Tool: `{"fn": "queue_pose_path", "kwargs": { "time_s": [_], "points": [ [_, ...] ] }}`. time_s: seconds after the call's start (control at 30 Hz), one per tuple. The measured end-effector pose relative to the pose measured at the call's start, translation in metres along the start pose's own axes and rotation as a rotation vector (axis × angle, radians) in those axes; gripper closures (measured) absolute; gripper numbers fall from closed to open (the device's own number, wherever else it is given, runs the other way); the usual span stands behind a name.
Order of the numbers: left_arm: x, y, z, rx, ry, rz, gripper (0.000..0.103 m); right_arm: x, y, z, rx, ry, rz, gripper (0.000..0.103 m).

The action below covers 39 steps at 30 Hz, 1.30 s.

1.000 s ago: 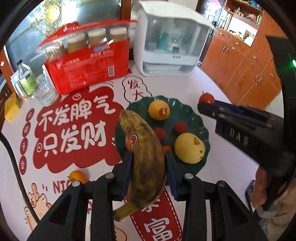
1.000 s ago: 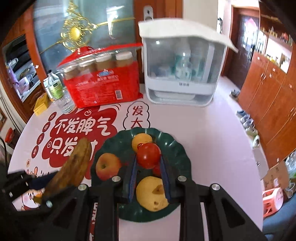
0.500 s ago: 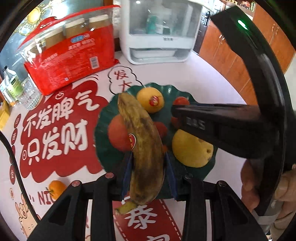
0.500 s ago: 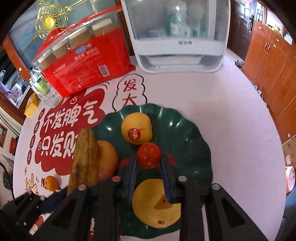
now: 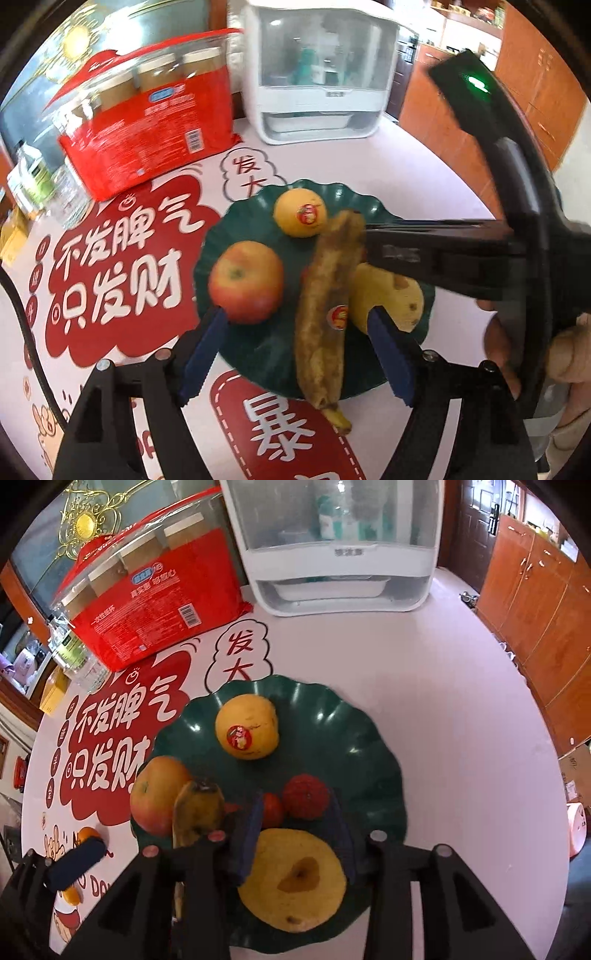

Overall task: Organize fruits
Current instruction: 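Lower the banana and tomato onto the plate and open both grippers, then move both open grippers back toward the two oranges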

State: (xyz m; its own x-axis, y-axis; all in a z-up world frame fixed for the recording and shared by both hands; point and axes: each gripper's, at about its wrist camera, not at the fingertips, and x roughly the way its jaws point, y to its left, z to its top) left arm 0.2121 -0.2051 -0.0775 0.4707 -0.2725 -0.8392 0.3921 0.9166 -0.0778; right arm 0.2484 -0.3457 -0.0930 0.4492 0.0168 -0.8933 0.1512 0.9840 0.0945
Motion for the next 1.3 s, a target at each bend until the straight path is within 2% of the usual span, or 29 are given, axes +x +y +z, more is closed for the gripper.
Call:
{"fn": "queue_pose_path", "kwargs": {
  "time_s": [0.3,0.57,0.97,1.3],
  "points": [
    [-0.027,0.036,-0.002,-0.09,-0.014,0.041,0.025,-0.025,0.001,-0.01,-0.004,-0.037,-0.03,0.066],
    [-0.062,0.053,-0.018,-0.115,-0.031,0.105,0.025,-0.053,0.013,-0.034,-0.045,-0.07,-0.052,0.066],
    [-0.122,0.067,-0.071,-0.133,-0.056,0.165,0.024,-0.101,0.063,-0.108,-0.141,-0.096,0.048,0.066],
    [-0.174,0.113,-0.115,-0.223,-0.092,0.233,0.021,-0.131,0.116,-0.132,-0.244,-0.124,0.149,0.066]
  ]
}}
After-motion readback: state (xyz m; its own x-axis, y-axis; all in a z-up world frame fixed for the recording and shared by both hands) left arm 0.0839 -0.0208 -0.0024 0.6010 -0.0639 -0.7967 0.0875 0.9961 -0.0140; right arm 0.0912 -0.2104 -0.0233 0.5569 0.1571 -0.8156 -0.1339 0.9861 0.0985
